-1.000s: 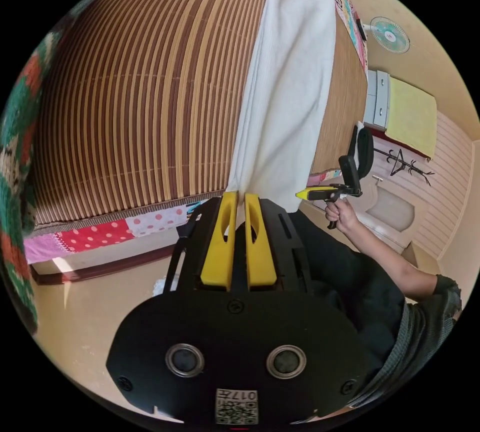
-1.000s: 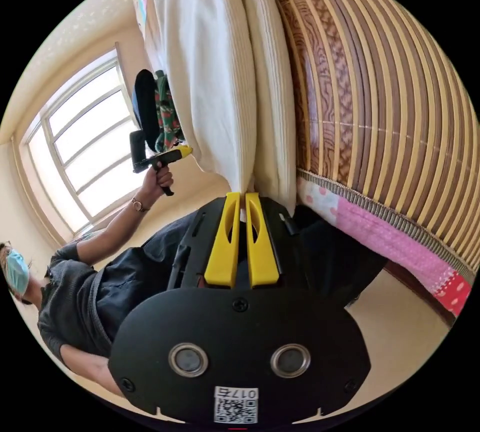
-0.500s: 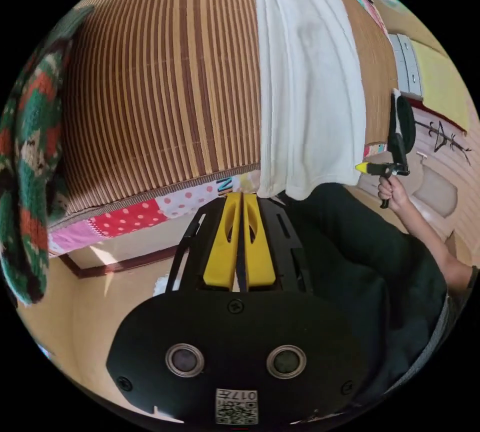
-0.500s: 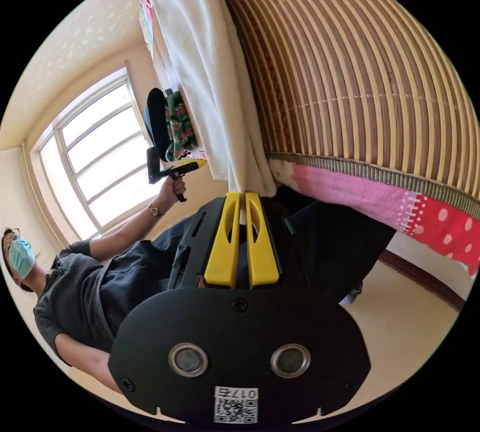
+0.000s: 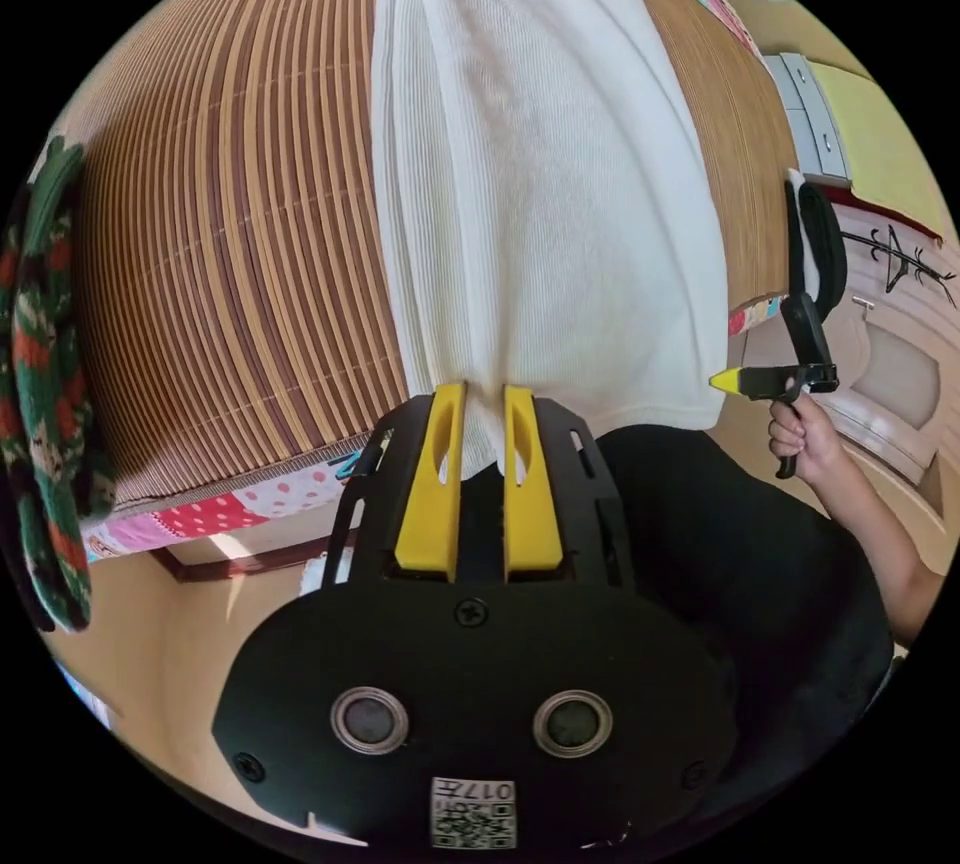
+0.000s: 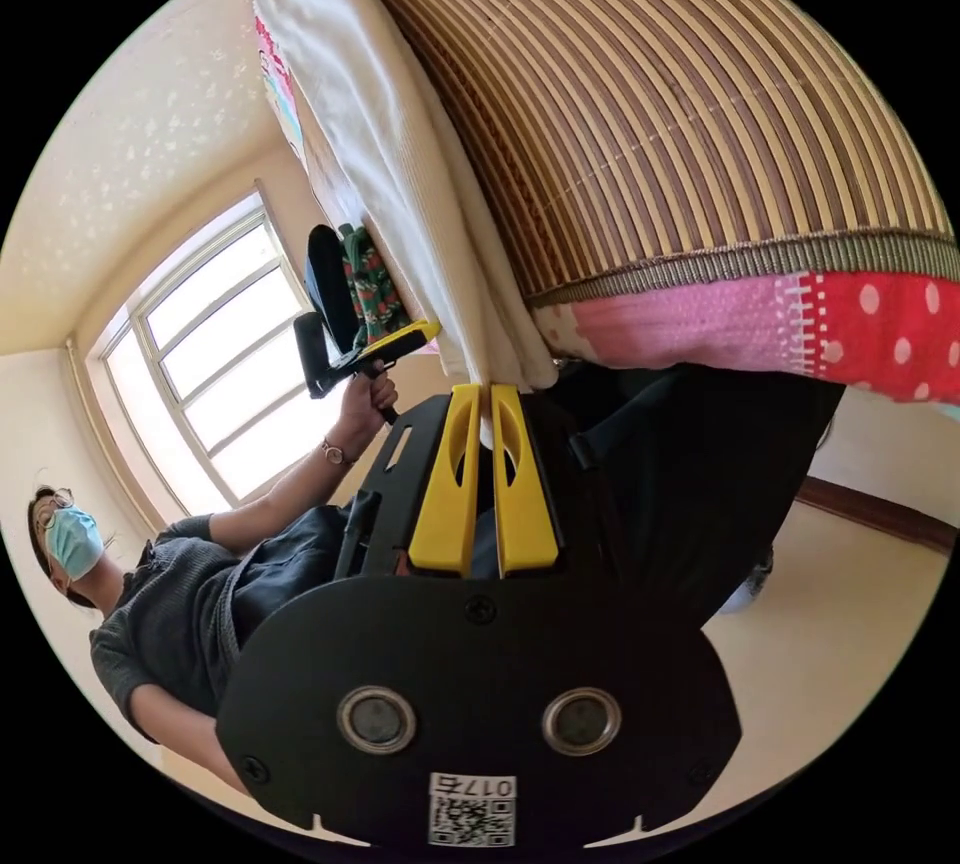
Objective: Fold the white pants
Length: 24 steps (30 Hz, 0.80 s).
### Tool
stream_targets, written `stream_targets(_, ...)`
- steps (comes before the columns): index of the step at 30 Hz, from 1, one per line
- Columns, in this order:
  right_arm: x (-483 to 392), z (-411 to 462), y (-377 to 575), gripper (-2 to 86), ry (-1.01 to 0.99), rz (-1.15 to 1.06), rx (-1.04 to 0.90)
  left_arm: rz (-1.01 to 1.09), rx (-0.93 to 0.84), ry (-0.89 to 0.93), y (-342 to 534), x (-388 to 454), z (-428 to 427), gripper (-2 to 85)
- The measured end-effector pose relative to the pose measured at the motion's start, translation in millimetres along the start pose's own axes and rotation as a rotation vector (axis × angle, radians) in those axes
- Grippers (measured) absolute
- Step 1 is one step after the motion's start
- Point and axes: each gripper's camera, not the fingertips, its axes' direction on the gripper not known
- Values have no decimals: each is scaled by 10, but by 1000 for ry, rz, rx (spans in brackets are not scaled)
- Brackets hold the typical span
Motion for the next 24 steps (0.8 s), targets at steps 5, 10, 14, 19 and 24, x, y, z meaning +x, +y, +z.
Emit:
stream_targets(5, -387, 26, 219, 23, -41, -222, -26, 164, 94, 233, 289, -98, -421, 12)
stream_targets(10, -363, 233, 217, 25, 129, -125, -43, 90, 156, 306, 535, -579, -594, 9)
stream_targets(14, -400, 439, 160, 32, 288, -71, -55, 47, 101, 213, 391, -654, -397, 15)
stream_targets(19, -480, 413, 248, 77, 315, -55, -60, -54, 47, 210, 288, -828, -226, 64)
stream_targets(24, -456, 220, 496, 138, 315, -12, -103, -125, 13, 259, 423, -1128, -185, 133)
